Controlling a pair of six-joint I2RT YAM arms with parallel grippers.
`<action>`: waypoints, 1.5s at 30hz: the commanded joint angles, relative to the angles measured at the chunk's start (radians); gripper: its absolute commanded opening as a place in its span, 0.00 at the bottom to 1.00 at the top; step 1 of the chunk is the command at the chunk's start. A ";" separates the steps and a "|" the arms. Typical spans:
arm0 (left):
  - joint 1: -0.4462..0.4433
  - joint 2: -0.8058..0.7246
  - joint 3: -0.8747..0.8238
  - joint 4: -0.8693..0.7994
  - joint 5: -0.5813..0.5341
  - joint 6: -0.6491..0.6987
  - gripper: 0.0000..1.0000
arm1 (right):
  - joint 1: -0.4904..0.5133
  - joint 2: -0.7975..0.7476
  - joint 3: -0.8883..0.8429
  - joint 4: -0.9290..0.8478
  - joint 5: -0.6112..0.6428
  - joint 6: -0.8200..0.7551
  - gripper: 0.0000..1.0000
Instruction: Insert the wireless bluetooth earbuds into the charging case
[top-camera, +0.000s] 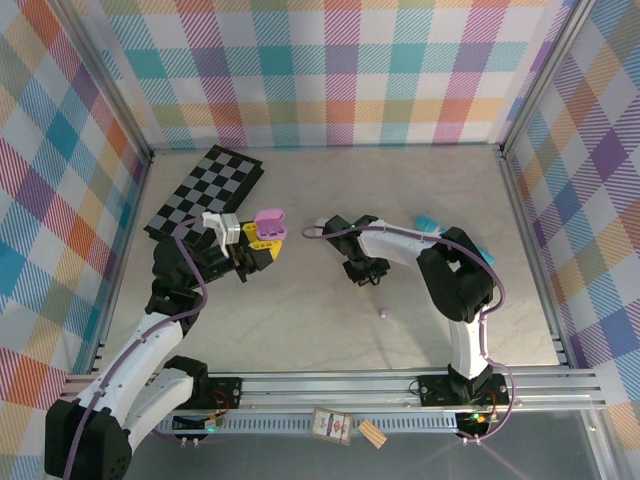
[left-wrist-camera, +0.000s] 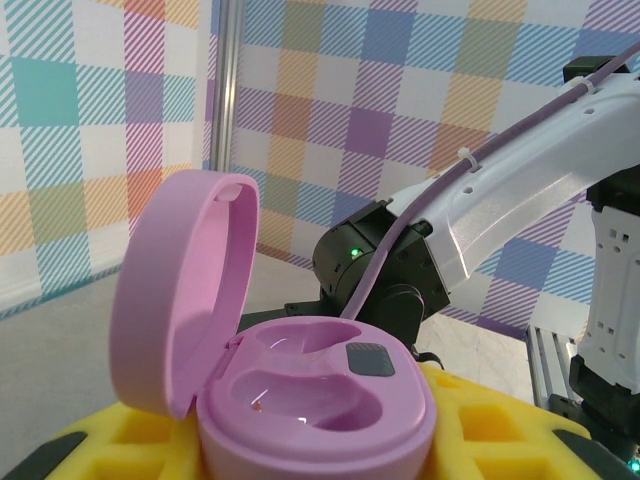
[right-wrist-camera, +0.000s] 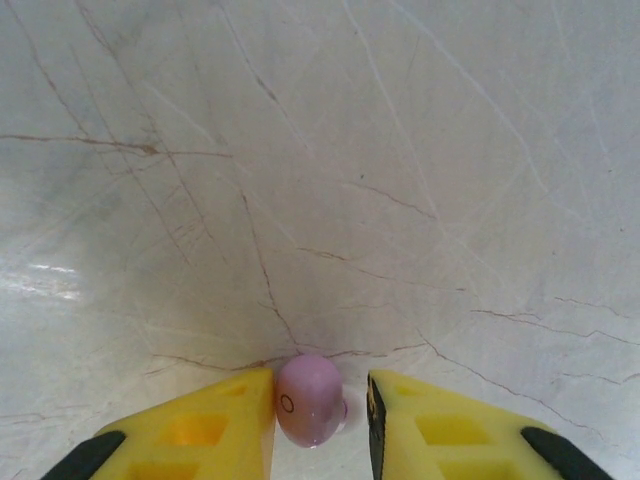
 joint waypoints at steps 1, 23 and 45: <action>0.012 -0.009 -0.007 0.022 0.011 -0.011 0.27 | 0.007 -0.002 0.028 -0.035 0.030 -0.001 0.30; 0.012 0.003 -0.002 0.039 0.015 -0.020 0.26 | 0.007 0.040 0.046 -0.053 0.087 -0.031 0.27; 0.013 0.010 0.004 0.038 0.022 -0.016 0.26 | -0.001 -0.037 0.028 -0.038 0.028 -0.017 0.20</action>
